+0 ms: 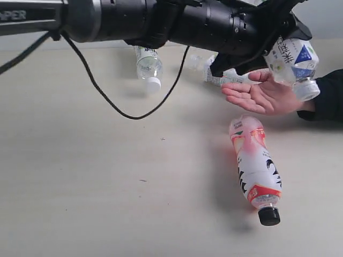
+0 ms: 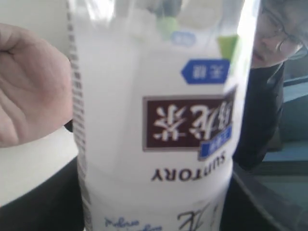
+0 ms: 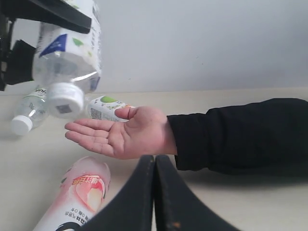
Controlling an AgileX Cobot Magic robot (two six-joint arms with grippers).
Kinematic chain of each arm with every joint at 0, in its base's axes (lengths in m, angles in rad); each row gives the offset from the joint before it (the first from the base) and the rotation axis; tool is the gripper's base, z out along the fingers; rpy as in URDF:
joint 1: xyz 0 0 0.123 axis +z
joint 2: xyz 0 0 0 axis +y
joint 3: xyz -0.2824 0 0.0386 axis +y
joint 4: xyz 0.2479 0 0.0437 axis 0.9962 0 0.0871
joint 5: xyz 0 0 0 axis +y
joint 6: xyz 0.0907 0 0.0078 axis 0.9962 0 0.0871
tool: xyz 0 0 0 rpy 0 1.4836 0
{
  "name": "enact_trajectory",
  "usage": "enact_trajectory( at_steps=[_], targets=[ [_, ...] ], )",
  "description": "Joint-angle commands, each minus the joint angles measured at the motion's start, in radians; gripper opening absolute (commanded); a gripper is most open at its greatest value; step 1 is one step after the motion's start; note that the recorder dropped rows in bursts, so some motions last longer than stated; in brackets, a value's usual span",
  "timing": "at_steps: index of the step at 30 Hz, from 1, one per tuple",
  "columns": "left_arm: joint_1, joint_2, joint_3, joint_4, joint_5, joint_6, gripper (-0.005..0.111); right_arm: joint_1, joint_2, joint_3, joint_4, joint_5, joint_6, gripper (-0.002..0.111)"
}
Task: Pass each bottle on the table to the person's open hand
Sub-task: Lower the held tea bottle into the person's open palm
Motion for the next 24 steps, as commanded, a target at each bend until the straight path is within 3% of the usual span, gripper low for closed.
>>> enact_trajectory(
  at_steps=[1,6,11,24],
  targets=[
    [0.005,0.102,-0.080,-0.210,-0.033,0.075,0.000,-0.005,-0.006,0.004,-0.003,-0.017,-0.006,0.000],
    [0.031,0.184,-0.121,-0.215,-0.034,0.104,0.000,-0.005,-0.006,0.004,-0.003,-0.010,-0.006,0.000],
    [0.083,0.243,-0.121,-0.227,0.062,0.099,0.000,-0.005,-0.006,0.004,-0.003,-0.010,-0.006,0.000],
    [0.109,0.262,-0.121,-0.171,0.186,0.098,0.000,-0.005,-0.006,0.004,-0.003,-0.010,-0.006,0.000]
  ],
)
